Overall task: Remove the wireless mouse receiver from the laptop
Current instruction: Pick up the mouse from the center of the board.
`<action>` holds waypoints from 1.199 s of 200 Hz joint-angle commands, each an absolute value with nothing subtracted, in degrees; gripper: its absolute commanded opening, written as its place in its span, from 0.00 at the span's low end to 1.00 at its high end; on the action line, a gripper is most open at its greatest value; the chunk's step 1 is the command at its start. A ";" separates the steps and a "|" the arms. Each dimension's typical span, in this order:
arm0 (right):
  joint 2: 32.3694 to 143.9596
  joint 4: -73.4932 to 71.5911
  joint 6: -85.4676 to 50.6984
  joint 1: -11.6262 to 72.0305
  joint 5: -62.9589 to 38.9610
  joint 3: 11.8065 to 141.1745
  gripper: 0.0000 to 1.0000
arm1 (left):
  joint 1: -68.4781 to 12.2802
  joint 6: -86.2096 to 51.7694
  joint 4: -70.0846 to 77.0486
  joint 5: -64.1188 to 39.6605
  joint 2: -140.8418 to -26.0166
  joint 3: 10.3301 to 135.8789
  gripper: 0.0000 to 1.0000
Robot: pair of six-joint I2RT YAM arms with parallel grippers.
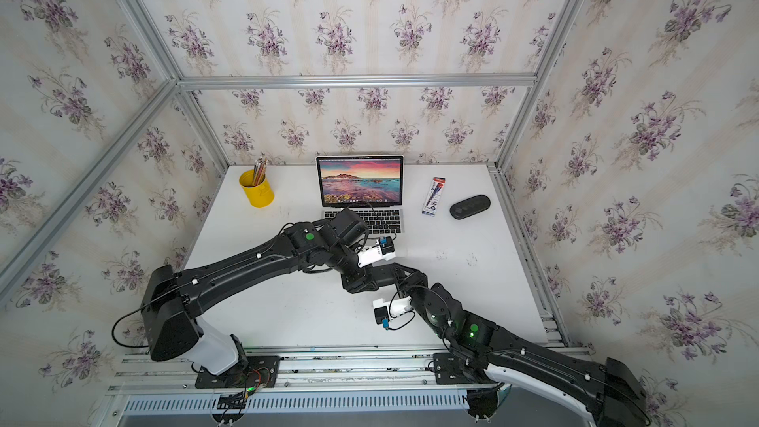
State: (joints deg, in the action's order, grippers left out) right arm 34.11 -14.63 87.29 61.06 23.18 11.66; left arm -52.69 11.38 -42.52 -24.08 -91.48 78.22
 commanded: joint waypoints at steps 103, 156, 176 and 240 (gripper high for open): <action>32.96 -14.40 86.24 61.18 25.66 12.06 0.21 | -52.29 11.83 -39.27 -20.86 -91.04 78.51 0.61; 33.13 -14.24 85.97 61.60 26.23 12.30 0.16 | -52.21 11.09 -37.84 -16.23 -90.89 78.49 0.61; 33.22 -14.30 85.96 61.70 26.31 12.39 0.14 | -52.16 10.94 -37.46 -14.92 -91.03 78.45 0.61; 33.13 -14.72 85.69 61.74 26.39 12.40 0.07 | -52.21 10.72 -36.06 -14.50 -90.79 77.64 0.61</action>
